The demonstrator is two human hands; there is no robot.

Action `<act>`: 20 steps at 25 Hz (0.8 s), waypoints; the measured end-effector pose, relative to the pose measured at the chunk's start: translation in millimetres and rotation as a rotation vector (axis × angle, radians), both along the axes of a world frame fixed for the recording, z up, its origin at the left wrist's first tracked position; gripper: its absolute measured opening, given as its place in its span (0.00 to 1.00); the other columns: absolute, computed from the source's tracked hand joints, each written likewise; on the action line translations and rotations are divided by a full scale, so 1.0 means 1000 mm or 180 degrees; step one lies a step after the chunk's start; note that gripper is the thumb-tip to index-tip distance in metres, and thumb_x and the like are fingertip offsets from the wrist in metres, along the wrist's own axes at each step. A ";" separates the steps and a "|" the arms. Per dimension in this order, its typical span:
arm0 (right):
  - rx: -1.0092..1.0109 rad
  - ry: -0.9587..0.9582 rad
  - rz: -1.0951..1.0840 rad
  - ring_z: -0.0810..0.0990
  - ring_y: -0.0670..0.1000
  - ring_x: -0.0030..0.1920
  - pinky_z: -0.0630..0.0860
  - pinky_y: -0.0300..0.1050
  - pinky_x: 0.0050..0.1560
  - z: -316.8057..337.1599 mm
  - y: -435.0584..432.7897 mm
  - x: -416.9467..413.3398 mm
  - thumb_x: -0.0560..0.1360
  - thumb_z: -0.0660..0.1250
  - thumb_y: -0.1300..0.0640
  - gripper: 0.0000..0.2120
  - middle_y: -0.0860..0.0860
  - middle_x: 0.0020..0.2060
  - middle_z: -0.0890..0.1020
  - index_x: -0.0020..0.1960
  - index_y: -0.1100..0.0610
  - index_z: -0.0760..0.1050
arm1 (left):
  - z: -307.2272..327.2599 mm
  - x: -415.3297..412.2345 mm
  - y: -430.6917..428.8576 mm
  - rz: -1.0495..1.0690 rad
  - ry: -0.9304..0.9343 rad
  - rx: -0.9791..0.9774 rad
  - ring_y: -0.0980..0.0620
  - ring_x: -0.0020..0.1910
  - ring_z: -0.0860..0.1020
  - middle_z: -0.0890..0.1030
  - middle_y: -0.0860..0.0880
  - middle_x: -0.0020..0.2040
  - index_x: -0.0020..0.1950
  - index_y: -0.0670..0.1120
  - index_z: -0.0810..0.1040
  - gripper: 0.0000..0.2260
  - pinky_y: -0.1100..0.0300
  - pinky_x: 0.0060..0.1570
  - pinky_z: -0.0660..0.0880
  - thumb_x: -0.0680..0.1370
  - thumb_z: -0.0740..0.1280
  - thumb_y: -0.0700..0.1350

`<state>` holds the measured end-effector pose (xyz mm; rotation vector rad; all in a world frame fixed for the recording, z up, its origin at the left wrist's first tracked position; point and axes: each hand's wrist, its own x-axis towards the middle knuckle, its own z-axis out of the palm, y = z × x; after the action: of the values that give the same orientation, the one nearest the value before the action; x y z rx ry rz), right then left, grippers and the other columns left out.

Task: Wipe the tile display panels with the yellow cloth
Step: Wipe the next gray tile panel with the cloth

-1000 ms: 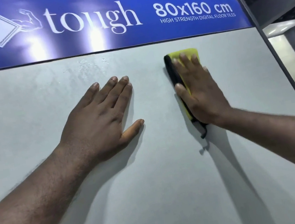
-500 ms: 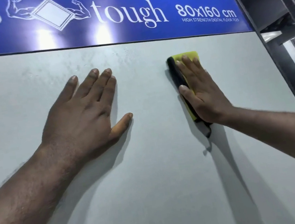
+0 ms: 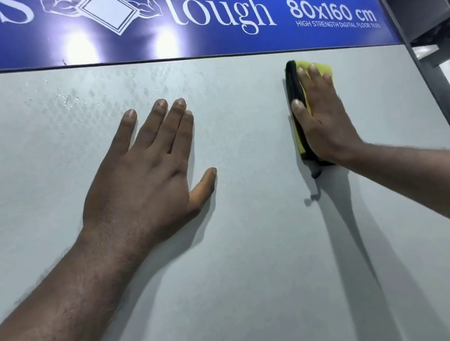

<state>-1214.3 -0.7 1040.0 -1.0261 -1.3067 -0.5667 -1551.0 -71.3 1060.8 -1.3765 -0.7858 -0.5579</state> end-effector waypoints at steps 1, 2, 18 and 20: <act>-0.0006 0.0098 0.0045 0.39 0.48 0.86 0.46 0.60 0.85 0.011 -0.001 -0.006 0.85 0.47 0.39 0.33 0.44 0.87 0.45 0.87 0.46 0.47 | 0.001 0.000 0.000 -0.0016 0.0004 -0.0004 0.43 0.88 0.55 0.55 0.42 0.88 0.88 0.39 0.55 0.40 0.38 0.85 0.52 0.85 0.47 0.66; 0.0051 -0.0064 0.0046 0.39 0.48 0.86 0.46 0.59 0.85 0.010 -0.005 -0.016 0.86 0.49 0.40 0.32 0.43 0.86 0.45 0.87 0.45 0.47 | 0.003 0.001 0.000 -0.0019 0.0010 -0.0013 0.43 0.87 0.56 0.55 0.42 0.88 0.88 0.39 0.56 0.40 0.38 0.85 0.52 0.85 0.47 0.66; 0.0012 -0.0446 -0.0022 0.38 0.45 0.85 0.48 0.60 0.84 -0.028 -0.016 -0.024 0.86 0.50 0.41 0.31 0.41 0.86 0.44 0.87 0.42 0.45 | 0.001 -0.013 -0.009 0.0038 0.0059 -0.0207 0.45 0.87 0.56 0.56 0.44 0.88 0.88 0.41 0.58 0.40 0.40 0.85 0.54 0.84 0.49 0.67; -0.0062 -0.0032 0.0124 0.38 0.47 0.85 0.47 0.61 0.84 0.003 -0.022 -0.041 0.86 0.49 0.41 0.31 0.42 0.86 0.44 0.87 0.43 0.46 | -0.003 -0.022 -0.013 -0.0043 0.0111 -0.0231 0.45 0.87 0.57 0.57 0.44 0.88 0.88 0.41 0.59 0.39 0.41 0.85 0.55 0.85 0.51 0.66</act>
<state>-1255.1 -22.6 1042.7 -1.0127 -1.3404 -0.5314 -1573.4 -84.4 1057.9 -1.4557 -0.7754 -0.5188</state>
